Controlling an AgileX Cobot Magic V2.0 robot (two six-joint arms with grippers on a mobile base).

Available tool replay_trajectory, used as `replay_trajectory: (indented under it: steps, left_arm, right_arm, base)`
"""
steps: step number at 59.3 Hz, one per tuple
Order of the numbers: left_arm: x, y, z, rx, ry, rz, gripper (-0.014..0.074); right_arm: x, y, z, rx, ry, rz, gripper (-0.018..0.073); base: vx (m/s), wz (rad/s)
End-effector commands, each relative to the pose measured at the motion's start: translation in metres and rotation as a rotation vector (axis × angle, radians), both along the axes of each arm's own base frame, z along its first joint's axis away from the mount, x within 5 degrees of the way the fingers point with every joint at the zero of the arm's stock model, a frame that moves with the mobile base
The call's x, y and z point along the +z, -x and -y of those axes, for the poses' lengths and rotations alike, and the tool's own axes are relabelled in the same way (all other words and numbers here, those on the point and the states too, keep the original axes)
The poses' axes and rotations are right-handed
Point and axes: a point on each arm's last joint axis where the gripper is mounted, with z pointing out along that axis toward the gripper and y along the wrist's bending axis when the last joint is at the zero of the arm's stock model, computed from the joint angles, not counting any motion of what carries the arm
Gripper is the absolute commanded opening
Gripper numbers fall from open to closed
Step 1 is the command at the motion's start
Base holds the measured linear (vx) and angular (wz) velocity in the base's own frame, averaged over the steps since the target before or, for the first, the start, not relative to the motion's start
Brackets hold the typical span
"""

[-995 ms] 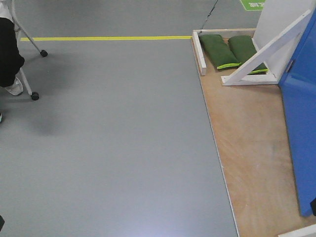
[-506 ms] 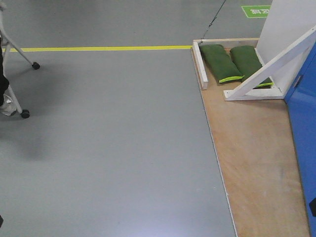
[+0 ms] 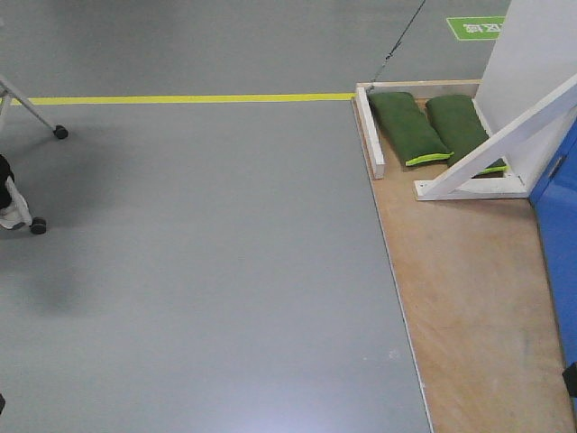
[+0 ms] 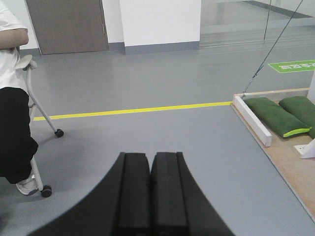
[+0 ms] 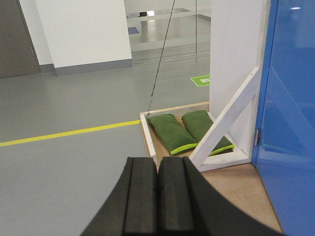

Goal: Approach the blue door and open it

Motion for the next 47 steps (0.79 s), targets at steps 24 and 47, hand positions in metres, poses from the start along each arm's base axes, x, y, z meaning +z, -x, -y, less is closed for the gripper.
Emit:
replay_trajectory:
  steps: [24, 47]
  left_arm:
    - [0.016, 0.001, 0.001, -0.006, 0.01, 0.119, 0.0071]
    - [0.016, 0.001, 0.001, -0.006, 0.01, 0.119, 0.0071]
  right_arm:
    - [0.005, -0.001, 0.0, 0.002, 0.024, 0.082, -0.0004]
    - [0.079, 0.006, 0.0, -0.007, 0.017, 0.053, -0.0004]
  base:
    - [0.1, 0.01]
    - [0.04, 0.0]
